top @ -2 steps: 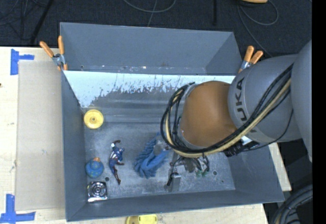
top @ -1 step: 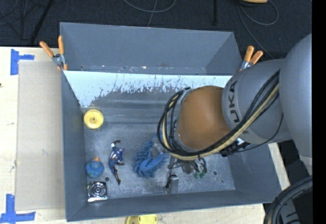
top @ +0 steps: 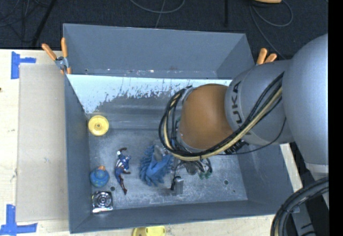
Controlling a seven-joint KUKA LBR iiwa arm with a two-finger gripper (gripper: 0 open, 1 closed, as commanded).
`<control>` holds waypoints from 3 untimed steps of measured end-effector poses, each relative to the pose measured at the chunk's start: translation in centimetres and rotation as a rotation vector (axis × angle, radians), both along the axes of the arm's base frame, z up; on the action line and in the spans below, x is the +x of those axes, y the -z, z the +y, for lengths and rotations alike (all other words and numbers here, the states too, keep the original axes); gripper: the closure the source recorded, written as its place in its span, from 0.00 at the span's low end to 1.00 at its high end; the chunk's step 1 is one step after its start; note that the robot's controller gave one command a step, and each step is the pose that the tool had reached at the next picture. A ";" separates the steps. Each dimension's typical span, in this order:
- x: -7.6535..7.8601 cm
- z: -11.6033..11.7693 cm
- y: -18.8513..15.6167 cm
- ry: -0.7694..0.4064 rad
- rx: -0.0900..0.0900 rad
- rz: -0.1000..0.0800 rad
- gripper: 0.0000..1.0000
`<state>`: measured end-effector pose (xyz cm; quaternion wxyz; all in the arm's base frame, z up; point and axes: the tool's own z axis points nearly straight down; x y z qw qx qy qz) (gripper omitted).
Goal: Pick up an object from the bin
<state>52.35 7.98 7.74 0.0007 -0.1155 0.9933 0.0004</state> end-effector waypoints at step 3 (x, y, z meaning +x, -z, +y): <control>2.2 3.3 -16.1 0.011 0.001 -0.005 1.00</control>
Offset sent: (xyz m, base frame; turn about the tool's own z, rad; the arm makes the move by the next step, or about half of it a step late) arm 0.0000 0.0000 0.0000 0.0000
